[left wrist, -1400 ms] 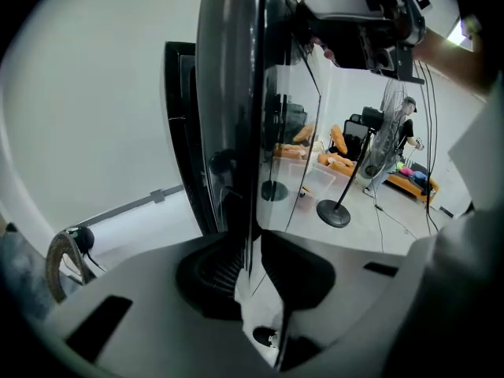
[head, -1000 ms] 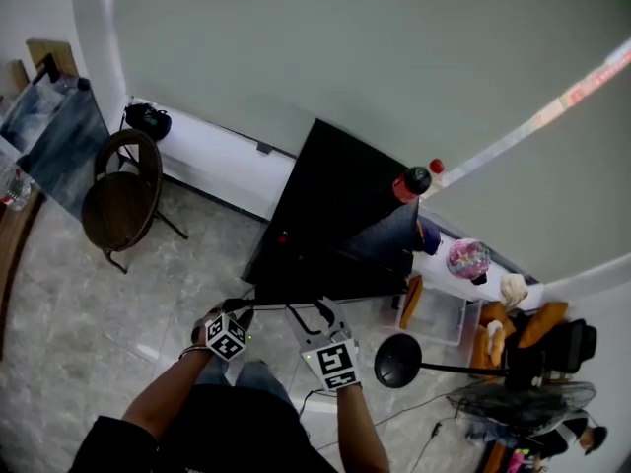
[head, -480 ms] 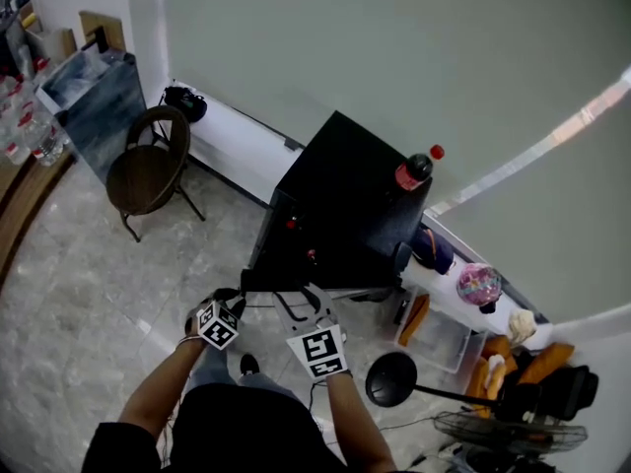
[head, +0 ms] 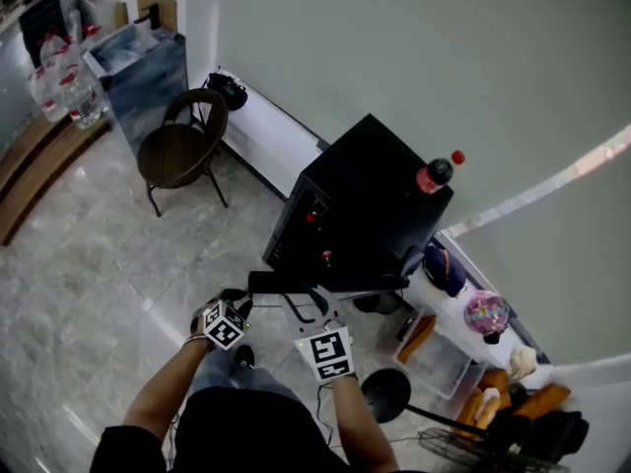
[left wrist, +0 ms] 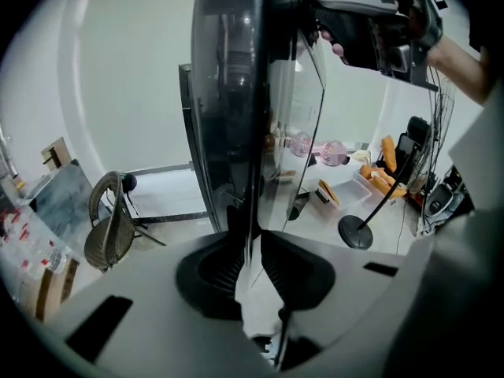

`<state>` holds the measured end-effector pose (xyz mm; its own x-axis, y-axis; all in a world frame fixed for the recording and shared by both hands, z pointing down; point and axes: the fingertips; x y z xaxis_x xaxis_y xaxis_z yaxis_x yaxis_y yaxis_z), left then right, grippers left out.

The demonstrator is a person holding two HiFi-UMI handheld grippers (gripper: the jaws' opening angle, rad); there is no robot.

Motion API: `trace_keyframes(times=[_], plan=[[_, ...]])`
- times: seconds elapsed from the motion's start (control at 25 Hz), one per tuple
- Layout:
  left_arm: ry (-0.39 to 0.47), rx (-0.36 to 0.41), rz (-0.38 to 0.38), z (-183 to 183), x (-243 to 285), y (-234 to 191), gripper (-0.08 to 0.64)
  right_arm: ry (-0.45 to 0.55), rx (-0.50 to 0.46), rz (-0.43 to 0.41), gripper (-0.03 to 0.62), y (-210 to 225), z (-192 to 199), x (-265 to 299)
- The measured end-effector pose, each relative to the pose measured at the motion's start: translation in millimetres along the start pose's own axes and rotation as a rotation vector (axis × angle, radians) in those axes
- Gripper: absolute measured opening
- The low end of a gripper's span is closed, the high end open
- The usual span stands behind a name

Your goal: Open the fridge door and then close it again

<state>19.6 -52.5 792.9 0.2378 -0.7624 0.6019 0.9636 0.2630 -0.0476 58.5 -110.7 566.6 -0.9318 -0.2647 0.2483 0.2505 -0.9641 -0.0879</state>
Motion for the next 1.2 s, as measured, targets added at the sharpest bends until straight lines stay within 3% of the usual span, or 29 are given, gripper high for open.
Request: trace_keyframes(times=[0.48, 1.0, 1.2], plan=[[-0.001, -0.027, -0.036, 15, -20, 58, 0.061, -0.009, -0.009, -0.080, 0.193, -20, 4, -45], [0.021, -0.038, -0.072, 24, -31, 126, 0.049, -0.011, -0.018, -0.054, 0.183, -33, 23, -101], [0.002, -0.054, -0.088, 29, -31, 146, 0.046, -0.022, -0.033, -0.085, 0.160, -38, 29, -115]])
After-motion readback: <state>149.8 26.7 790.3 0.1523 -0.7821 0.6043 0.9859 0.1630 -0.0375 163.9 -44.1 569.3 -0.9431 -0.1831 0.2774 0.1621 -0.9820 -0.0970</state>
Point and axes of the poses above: the fingertips, and each gripper's own axes: x forward along the fingers, y to its right, z out of its underside, and after that the axes turned 12 degrees about y, right-handed
